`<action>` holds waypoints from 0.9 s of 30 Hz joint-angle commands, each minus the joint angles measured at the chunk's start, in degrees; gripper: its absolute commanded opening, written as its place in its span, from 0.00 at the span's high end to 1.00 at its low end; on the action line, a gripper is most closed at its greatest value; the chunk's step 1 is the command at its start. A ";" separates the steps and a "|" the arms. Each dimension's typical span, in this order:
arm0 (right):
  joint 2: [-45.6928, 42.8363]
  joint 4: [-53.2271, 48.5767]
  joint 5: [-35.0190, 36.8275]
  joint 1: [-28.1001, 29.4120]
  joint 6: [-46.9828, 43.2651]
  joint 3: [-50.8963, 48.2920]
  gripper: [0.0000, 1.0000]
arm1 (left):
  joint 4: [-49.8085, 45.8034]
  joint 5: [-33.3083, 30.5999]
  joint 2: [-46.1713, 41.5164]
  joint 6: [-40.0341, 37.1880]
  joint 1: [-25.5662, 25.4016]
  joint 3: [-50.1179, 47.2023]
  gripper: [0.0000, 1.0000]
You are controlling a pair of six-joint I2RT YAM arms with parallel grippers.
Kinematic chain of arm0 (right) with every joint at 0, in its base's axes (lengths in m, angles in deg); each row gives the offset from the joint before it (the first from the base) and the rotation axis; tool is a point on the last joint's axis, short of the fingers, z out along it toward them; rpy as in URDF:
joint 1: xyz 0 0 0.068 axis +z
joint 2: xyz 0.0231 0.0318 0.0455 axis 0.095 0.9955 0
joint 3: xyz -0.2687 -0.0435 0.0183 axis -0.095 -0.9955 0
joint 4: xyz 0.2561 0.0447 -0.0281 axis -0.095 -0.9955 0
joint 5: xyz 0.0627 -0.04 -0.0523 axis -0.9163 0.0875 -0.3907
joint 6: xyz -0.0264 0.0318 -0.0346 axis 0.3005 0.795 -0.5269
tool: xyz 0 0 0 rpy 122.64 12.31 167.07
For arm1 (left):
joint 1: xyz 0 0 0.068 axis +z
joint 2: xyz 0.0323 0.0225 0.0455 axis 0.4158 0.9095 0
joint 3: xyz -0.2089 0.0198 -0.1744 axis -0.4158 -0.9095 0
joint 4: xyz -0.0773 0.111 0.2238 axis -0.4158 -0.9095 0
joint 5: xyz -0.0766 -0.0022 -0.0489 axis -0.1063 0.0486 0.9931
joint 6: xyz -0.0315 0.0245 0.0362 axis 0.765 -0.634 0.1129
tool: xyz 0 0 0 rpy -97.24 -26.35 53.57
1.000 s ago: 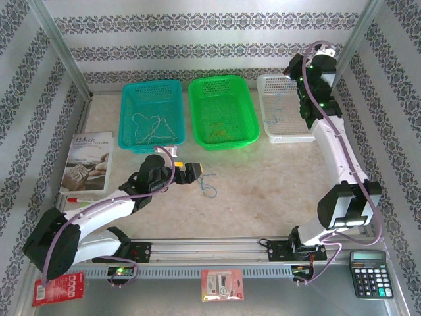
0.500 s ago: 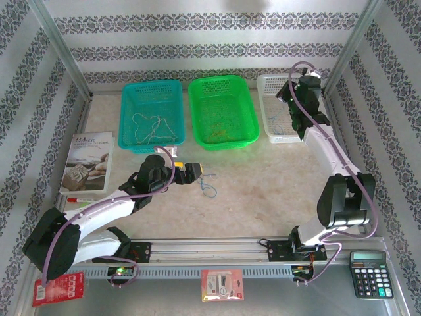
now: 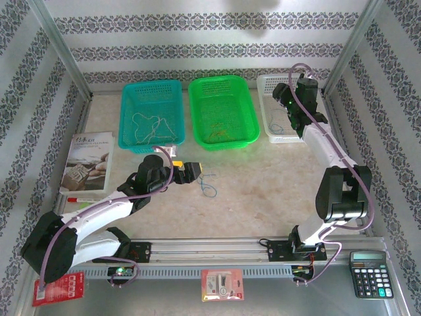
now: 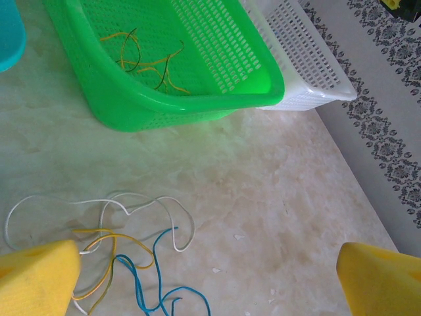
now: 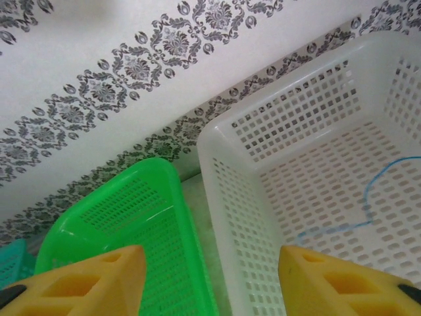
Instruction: Untangle the cables
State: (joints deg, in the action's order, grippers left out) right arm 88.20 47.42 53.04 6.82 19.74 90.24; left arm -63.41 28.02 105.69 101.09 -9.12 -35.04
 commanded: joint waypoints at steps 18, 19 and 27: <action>-22.52 5.67 -4.15 30.68 5.67 -29.07 0.46 | -11.64 -17.59 -4.59 6.73 -0.32 -1.64 0.00; -22.57 5.54 -3.21 33.25 5.79 -30.92 0.46 | -11.76 -18.14 -4.83 7.13 -0.33 -1.77 0.00; -16.52 10.41 -2.64 43.46 9.94 -40.46 0.55 | -11.83 -19.15 -3.32 8.27 -0.32 -0.99 0.00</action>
State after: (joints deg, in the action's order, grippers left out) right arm 70.15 53.85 49.65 49.66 26.99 51.42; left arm -73.81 10.19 101.82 108.13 -9.12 -36.20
